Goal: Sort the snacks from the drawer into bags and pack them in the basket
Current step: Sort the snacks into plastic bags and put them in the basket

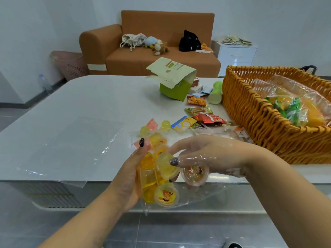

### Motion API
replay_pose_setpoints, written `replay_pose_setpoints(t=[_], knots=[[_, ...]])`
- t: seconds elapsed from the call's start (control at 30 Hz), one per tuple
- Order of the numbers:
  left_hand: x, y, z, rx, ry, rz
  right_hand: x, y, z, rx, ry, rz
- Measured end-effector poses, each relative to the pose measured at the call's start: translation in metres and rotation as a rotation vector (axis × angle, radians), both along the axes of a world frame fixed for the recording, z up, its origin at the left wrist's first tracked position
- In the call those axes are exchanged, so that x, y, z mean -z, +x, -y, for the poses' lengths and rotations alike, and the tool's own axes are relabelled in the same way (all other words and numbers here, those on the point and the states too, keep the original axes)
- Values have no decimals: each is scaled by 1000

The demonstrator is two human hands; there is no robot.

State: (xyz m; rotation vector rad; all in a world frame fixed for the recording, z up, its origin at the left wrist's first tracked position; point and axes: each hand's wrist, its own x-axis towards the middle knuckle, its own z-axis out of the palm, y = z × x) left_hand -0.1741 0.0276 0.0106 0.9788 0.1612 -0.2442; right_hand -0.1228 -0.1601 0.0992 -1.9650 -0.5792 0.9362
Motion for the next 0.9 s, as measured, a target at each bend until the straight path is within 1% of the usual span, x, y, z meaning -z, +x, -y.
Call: replay_pose_setpoints(t=[0.1, 0.17, 0.2, 0.27, 0.33, 0.43, 0.5, 0.6, 0.7, 0.77, 0.83, 0.9], knots=[[6, 0, 0, -28, 10, 11, -5, -2, 1, -79, -114, 36], [9, 1, 0, -71, 16, -9, -7, -3, 1, -67, -181, 143], [9, 0, 0, -84, 9, -22, -7, -3, 1, -32, -185, 184], [8, -1, -1, -89, -8, -41, -7, -2, -1, 33, -139, 187], [6, -1, -2, -87, -12, -46, -7, -1, 1, 2, -132, 175], [7, -1, -1, -12, -37, -43, -9, 1, 6, -90, -192, 246], [8, -3, 1, 48, -56, -27, -11, 2, 7, -90, -239, 332], [8, -6, 3, 89, -90, -18, -10, 3, 5, -5, -231, 353], [9, -6, 0, 77, -108, -20, -8, 6, 0, 70, -208, 350], [7, -6, 0, 68, -112, 6, -7, 7, -3, 148, -129, 348], [7, -7, -1, 67, -154, 34, -7, 7, -3, 201, -65, 400], [6, -9, -1, 73, -192, 47, -8, 7, -2, 195, -55, 449]])
